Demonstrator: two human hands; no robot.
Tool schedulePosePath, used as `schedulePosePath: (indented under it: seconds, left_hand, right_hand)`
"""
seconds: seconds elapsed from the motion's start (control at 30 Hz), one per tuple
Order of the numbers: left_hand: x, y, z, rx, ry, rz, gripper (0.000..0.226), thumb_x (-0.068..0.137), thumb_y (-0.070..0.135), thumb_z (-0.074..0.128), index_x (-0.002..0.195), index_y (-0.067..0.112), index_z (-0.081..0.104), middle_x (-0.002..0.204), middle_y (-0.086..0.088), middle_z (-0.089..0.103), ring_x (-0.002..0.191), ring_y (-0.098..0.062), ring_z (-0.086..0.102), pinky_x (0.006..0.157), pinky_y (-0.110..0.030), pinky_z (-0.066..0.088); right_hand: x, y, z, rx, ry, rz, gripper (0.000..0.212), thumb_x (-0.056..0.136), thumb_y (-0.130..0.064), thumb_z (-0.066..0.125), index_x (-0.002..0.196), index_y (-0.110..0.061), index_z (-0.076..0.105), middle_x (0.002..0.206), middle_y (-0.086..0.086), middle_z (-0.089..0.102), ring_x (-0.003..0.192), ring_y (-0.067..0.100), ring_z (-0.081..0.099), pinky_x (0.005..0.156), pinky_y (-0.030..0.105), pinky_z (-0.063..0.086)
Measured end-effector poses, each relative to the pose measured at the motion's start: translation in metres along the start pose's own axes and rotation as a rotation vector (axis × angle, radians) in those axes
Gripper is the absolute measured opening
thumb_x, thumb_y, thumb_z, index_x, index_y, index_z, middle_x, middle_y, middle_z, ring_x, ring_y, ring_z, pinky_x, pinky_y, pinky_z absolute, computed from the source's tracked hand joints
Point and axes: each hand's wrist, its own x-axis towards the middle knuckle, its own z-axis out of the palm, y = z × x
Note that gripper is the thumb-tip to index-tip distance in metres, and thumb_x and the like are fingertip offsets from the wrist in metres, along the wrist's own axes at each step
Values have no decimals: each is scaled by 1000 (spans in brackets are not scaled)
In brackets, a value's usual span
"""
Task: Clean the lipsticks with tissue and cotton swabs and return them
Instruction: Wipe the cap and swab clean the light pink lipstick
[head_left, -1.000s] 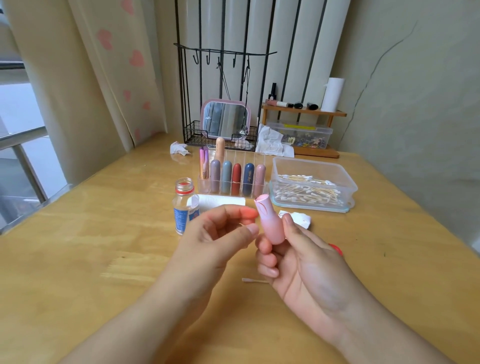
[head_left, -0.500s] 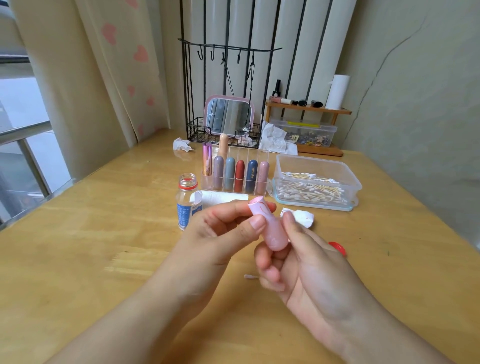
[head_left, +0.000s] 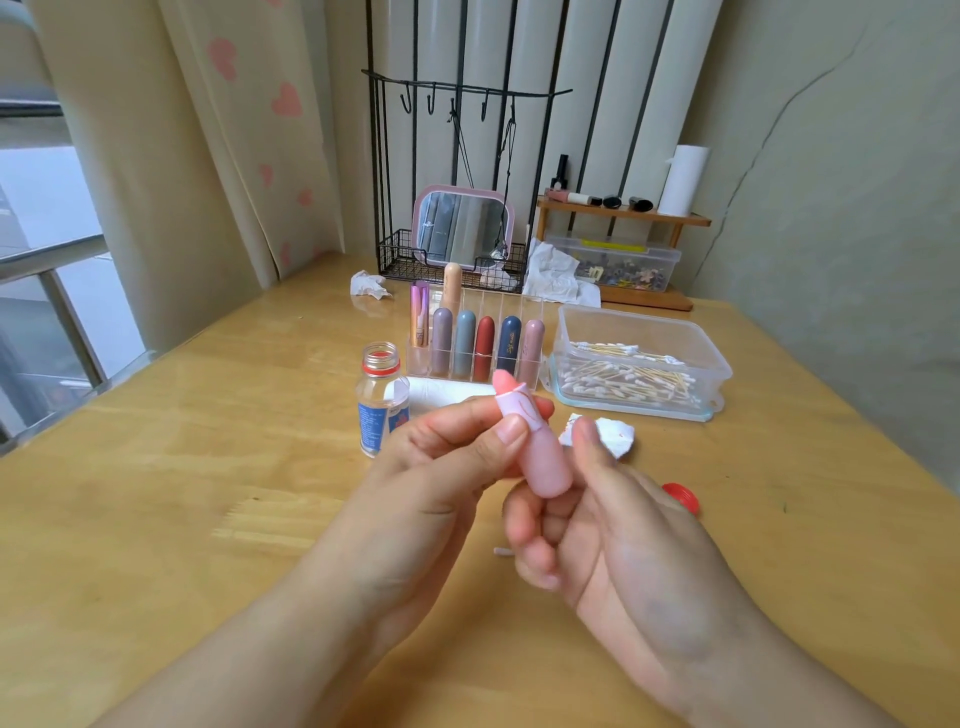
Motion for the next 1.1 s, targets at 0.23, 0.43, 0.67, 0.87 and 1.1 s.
schedulePosePath:
  seconds: [0.23,0.43,0.67,0.87,1.1]
  left_hand:
    - [-2,4,1,-4,-21,-19,6,78,16,68,79,18,74,54,6,55,50,-7,51,59,-17,46]
    - [1,-1,-4,-20,-31,-12,21,83,26,63,94,8,69,57,-7,57,53,-21,55,61,-36,43]
    - [-1,5,0,-7,-32,-42,22,72,28,65,87,16,74,55,4,61,50,-9,58,63,-23,48]
    - [1,-2,-6,57,-153,-71,38,74,45,73,92,13,70,57,-8,59,54,-22,59,58,-29,51]
    - [8,-2,-13,114,44,-44,35,76,28,65,102,4,67,112,-8,70,108,-18,63,93,-35,46]
  right_hand:
    - [-1,3,4,204,-162,119,42,79,-44,55,103,-12,69,50,1,43,41,9,35,43,18,31]
    - [-1,2,-2,-160,-21,-89,37,76,-49,62,81,-13,66,61,5,55,52,13,47,51,19,41]
    - [0,0,-1,212,-170,90,34,83,-37,53,90,-8,70,54,7,48,42,11,39,43,19,35]
    - [0,-3,-2,188,-164,42,35,87,-39,53,104,-16,72,57,2,48,47,8,40,49,18,30]
    - [8,-29,-27,-859,354,-83,61,82,-64,35,85,-10,64,57,0,58,54,16,55,49,19,38]
